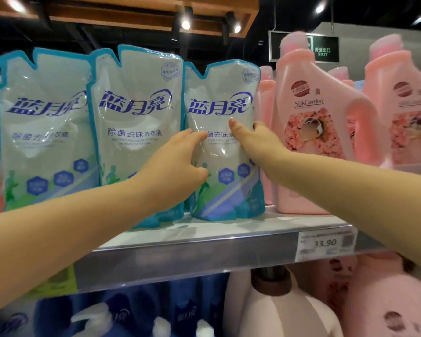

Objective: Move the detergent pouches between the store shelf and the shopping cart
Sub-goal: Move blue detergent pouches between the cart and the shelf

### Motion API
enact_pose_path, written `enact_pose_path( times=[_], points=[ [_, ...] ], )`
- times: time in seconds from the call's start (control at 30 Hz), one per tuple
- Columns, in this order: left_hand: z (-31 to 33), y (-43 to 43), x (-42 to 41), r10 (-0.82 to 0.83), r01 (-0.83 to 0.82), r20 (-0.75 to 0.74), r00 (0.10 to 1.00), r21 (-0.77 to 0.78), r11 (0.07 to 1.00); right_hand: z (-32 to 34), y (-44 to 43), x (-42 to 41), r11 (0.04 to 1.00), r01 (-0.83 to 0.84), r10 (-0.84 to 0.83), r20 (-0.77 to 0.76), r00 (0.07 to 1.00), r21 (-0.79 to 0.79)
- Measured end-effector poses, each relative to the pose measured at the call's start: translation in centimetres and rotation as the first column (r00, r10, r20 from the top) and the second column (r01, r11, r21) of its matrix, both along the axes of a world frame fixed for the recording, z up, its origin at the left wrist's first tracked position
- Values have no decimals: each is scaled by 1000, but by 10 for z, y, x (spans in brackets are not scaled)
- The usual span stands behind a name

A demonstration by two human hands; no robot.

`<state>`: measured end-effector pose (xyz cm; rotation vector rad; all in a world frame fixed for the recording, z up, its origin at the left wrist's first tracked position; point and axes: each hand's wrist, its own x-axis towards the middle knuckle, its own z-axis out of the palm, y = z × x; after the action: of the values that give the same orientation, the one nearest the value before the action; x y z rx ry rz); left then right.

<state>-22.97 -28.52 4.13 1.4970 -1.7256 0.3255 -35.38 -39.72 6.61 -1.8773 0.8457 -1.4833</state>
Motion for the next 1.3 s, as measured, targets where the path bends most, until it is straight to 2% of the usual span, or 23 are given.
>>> enact_pose_path(
  times=[0.17,0.53,0.83,0.97,1.07,1.17,1.3],
  points=[
    [3,-2,4,-26,29,-80,996,33,999,-13,6,-9,978,-105,120,-73,990,178],
    [2,2,-1,-68,79,-188,980,54,995,-15,12,-19,940,-260,257,42,965,223],
    [3,6,-2,-25,33,-116,993,68,997,-17,12,-13,898,-336,306,146,941,285],
    [0,8,-1,5,-2,-43,999,52,999,-17,14,-17,915,-275,270,59,961,294],
    [0,10,1,24,-23,-58,998,21,1000,-18,18,-19,939,-177,206,-69,976,296],
    [0,12,2,31,-31,-70,997,4,1000,-21,20,-20,966,-104,150,-185,971,236],
    [-4,13,-2,41,-39,-59,997,26,999,-29,24,-21,987,-77,112,-256,960,142]
  ],
)
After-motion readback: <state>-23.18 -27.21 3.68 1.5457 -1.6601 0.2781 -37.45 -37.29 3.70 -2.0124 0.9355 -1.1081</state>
